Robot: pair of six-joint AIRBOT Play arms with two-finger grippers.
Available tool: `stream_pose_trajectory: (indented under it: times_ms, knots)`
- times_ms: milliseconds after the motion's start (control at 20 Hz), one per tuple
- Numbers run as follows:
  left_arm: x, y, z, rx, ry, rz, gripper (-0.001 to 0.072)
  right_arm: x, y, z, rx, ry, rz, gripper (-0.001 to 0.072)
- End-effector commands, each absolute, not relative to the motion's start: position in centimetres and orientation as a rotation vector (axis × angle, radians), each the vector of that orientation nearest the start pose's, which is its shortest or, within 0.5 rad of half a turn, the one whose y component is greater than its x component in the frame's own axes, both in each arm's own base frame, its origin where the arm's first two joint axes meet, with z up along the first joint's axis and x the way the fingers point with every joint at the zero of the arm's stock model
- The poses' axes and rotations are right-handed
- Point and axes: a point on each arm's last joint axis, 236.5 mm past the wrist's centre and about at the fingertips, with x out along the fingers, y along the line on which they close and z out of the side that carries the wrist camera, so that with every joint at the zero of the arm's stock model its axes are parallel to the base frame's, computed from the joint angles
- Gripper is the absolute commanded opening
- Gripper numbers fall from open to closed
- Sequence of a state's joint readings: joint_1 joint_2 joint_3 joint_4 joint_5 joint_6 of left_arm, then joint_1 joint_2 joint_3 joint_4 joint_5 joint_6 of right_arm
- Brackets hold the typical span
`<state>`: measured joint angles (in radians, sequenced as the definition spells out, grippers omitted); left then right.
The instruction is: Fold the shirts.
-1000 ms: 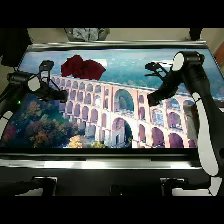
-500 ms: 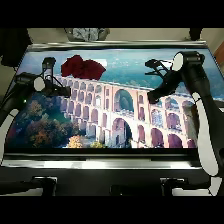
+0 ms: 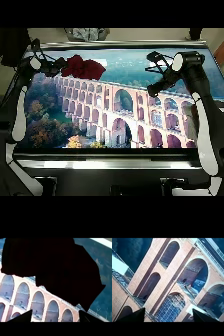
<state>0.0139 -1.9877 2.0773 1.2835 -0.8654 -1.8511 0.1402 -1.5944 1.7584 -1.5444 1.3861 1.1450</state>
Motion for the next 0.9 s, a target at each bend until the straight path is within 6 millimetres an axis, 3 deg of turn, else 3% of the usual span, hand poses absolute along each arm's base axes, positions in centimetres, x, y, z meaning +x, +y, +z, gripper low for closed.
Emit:
stream_pose_trajectory:
  times_ms: [0,150,400,650,750,850]
  knots:
    - [69.3,-0.5,1.7,-0.992,0.668,0.028,0.072,47.5,7.3,7.5,-0.437,1.147,0.394,0.0683]
    - [70.0,0.4,-0.8,-1.022,0.625,0.026,0.072,47.5,7.3,7.5,-0.425,1.149,0.387,0.0683]
    - [72.5,2.4,-0.2,-1.07,0.436,0.089,0.072,47.4,7.5,7.5,-0.401,1.156,0.38,0.0683]
    - [72.4,4.9,-1.6,-1.078,0.431,0.13,0.072,47.4,7.7,7.5,-0.38,1.157,0.379,0.0683]
    - [72.4,5.0,-1.7,-1.079,0.432,0.133,0.072,47.4,7.7,7.5,-0.379,1.156,0.38,0.0683]
    - [72.4,4.3,-1.9,-1.078,0.44,0.125,0.0659,47.4,7.7,7.5,-0.379,1.156,0.38,0.0683]
